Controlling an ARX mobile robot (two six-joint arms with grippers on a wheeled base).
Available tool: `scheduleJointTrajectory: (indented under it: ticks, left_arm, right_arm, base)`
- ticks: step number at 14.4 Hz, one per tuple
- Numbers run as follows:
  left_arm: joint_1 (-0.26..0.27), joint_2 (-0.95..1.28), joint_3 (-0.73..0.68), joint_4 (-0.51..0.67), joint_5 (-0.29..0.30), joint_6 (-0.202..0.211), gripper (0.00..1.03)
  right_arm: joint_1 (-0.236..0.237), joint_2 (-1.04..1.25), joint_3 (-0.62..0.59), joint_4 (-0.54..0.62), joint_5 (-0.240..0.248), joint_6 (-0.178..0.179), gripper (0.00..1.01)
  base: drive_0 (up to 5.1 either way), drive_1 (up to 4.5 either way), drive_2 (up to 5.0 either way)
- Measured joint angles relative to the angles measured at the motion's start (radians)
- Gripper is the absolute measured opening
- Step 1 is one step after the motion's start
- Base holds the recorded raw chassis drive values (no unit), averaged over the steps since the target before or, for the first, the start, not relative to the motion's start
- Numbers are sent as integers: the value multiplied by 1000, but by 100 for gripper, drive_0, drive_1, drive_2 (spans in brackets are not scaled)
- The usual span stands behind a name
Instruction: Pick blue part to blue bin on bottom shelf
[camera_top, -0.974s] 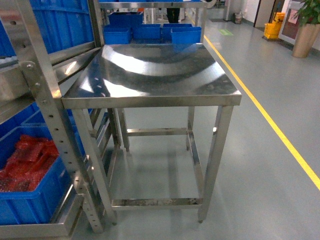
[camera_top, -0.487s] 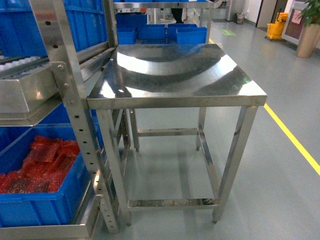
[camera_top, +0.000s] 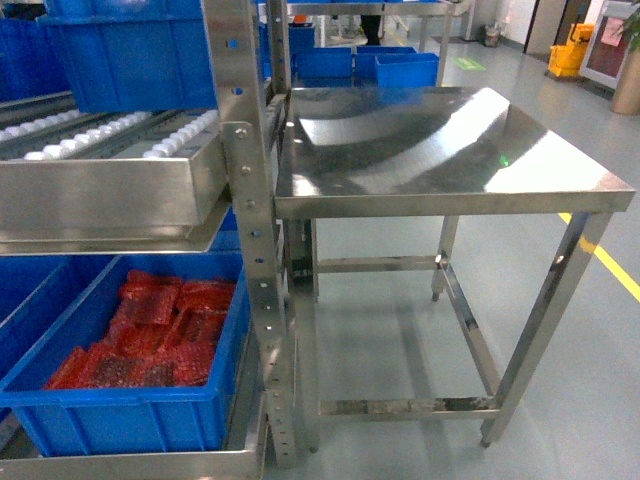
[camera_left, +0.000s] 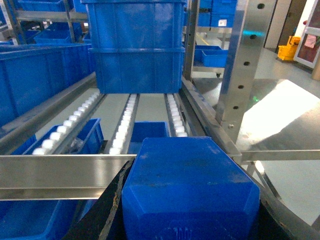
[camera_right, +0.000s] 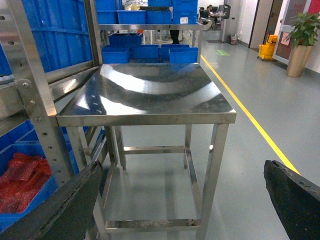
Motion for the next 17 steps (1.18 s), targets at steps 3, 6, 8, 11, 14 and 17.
scheduleJointTrajectory:
  ticks: [3, 6, 8, 11, 14, 17]
  left_arm:
    - [0, -1, 0, 5, 0, 0, 44]
    - [1, -1, 0, 1, 0, 0, 44]
    - [1, -2, 0, 2, 0, 0, 44]
    - [1, -1, 0, 0, 0, 0, 44]
    - [1, -1, 0, 3, 0, 0, 44]
    - [1, -1, 0, 2, 0, 0, 44]
  right_arm:
    - [0, 0, 0, 0, 0, 0, 98]
    - [0, 0, 0, -4, 0, 0, 98]
    - [0, 0, 0, 0, 0, 0, 98]
    - [0, 0, 0, -3, 0, 0, 98]
    - [0, 0, 0, 0, 0, 0, 98]
    - [0, 0, 0, -2, 0, 0, 98]
  base:
    - [-483, 226, 226]
    - [-483, 226, 226]
    - [-483, 226, 226]
    - [-483, 226, 226]
    - [-469, 244, 244]
    - [-469, 244, 244]
